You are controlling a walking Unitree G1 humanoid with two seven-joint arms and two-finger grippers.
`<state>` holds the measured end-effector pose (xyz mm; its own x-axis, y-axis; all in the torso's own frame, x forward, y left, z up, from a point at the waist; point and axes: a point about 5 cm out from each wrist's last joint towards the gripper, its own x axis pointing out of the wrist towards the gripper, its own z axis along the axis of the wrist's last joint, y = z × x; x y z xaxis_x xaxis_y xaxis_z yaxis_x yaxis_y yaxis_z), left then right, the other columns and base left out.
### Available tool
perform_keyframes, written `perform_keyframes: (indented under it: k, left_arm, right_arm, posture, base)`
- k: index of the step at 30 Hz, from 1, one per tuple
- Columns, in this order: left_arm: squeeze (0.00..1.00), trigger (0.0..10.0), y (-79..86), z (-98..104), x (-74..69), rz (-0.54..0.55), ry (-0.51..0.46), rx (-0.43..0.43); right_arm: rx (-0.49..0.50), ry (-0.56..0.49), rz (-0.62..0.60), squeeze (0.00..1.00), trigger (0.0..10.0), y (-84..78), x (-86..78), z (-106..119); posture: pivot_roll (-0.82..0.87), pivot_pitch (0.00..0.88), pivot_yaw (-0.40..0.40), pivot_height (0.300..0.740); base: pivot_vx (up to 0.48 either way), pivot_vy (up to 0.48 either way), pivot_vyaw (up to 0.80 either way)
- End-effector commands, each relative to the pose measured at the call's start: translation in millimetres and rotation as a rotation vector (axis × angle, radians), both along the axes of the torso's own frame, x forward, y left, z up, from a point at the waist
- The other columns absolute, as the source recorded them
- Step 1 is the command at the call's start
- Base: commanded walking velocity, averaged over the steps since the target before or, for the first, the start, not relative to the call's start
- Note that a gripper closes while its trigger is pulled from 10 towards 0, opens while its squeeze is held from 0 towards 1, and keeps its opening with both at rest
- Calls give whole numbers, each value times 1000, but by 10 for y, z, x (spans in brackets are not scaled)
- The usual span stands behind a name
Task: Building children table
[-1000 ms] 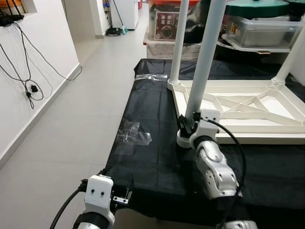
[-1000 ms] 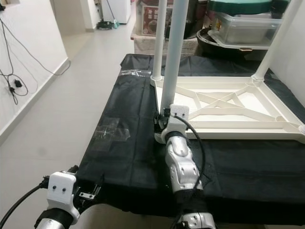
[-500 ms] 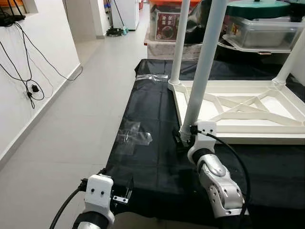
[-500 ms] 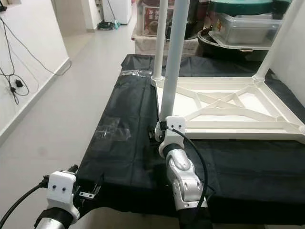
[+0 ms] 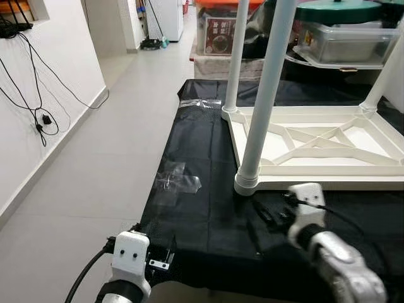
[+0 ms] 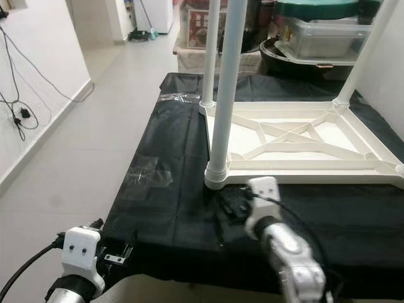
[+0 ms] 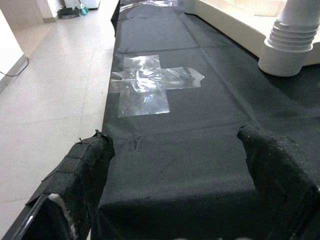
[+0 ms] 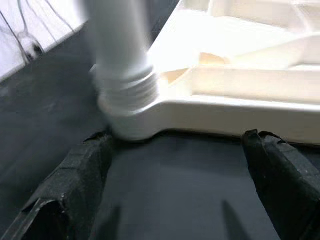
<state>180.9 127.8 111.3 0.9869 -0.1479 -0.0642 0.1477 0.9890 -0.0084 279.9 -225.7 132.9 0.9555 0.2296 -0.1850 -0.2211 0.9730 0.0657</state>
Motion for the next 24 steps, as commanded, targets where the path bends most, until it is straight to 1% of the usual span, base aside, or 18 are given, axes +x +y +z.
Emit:
perform_keyframes:
  k: [1, 2, 3, 4, 5, 6, 7, 10, 12, 13, 15, 16, 17, 18, 19, 20, 22, 24]
  left_arm:
    - [0, 10000, 4, -47, -8, -8, 22, 3]
    - [0, 10000, 4, -48, -8, -9, 22, 3]
    - [0, 10000, 2, -51, -7, -10, 23, 2]
    - [0, 10000, 0, -53, -6, -11, 24, 2]
    - [0, 10000, -2, -52, -5, -12, 25, 2]
    - [0, 10000, -2, -52, -5, -12, 25, 2]
    - [0, 10000, -3, -52, -6, -13, 25, 1]
    - [0, 10000, -4, -53, -7, -14, 25, 0]
    - [0, 10000, -6, -53, -10, -15, 25, -1]
    - [0, 10000, -11, -50, -13, -16, 25, -2]
    - [0, 10000, -11, -50, -13, -16, 25, -2]
    - [0, 10000, -12, -49, -13, -17, 25, -2]
    - [0, 10000, -12, -49, -13, -17, 25, -2]
    - [0, 10000, -14, -48, -14, -17, 25, -3]
    - [0, 10000, -14, -48, -14, -17, 25, -3]
    - [0, 10000, -15, -47, -16, -17, 25, -4]
    - [0, 10000, -20, -44, -13, -17, 24, -4]
    - [0, 10000, -20, -44, -13, -17, 24, -4]
  right_arm:
    - [45, -45, 21, 1000, 10000, -65, 83, 75]
    - [34, -74, 26, 1000, 10000, -116, 153, 136]
    - [77, -81, 77, 1000, 10000, -143, 232, 192]
    - [108, -80, 116, 1000, 10000, -153, 270, 224]
    - [146, -53, 286, 1000, 10000, -127, 297, 274]
    - [146, -53, 286, 1000, 10000, -127, 297, 274]
    - [130, -42, 366, 1000, 10000, -154, 329, 316]
    - [116, -42, 380, 1000, 10000, -181, 356, 341]
    - [97, -47, 386, 1000, 10000, -228, 405, 379]
    - [74, -58, 394, 1000, 10000, -322, 501, 452]
    - [74, -58, 394, 1000, 10000, -322, 501, 452]
    - [75, -60, 400, 0, 10000, -352, 531, 476]
    - [75, -60, 400, 0, 10000, -352, 531, 476]
    - [51, -81, 428, 0, 10000, -367, 599, 544]
    - [51, -81, 428, 0, 10000, -367, 599, 544]
    - [33, -95, 449, 0, 10000, -372, 641, 593]
    - [33, -135, 468, 0, 10000, -356, 741, 710]
    - [33, -135, 468, 0, 10000, -356, 741, 710]
  posture:
    - [60, 34, 10, 740]
    - [60, 34, 10, 740]
    - [69, 30, 12, 740]
    - [69, 30, 12, 740]
    - [76, 29, 12, 740]
    - [76, 29, 12, 740]
    - [76, 29, 12, 740]
    - [76, 29, 12, 740]
    - [73, 30, 14, 740]
    - [74, 31, 11, 740]
    - [74, 31, 11, 740]
    - [74, 31, 11, 740]
    - [74, 31, 11, 740]
    - [82, 37, 6, 740]
    - [82, 37, 6, 740]
    - [82, 37, 6, 740]
    - [90, 39, 4, 740]
    - [90, 39, 4, 740]
  base:
    - [0, 0, 0]
    - [0, 0, 0]
    - [0, 0, 0]
    - [0, 0, 0]
    - [0, 0, 0]
    - [0, 0, 0]
    - [0, 0, 0]
    - [0, 0, 0]
    - [0, 0, 0]
    - [0, 0, 0]
    - [0, 0, 0]
    - [0, 0, 0]
    - [0, 0, 0]
    - [0, 0, 0]
    - [0, 0, 0]
    - [0, 0, 0]
    - [0, 0, 0]
    - [0, 0, 0]
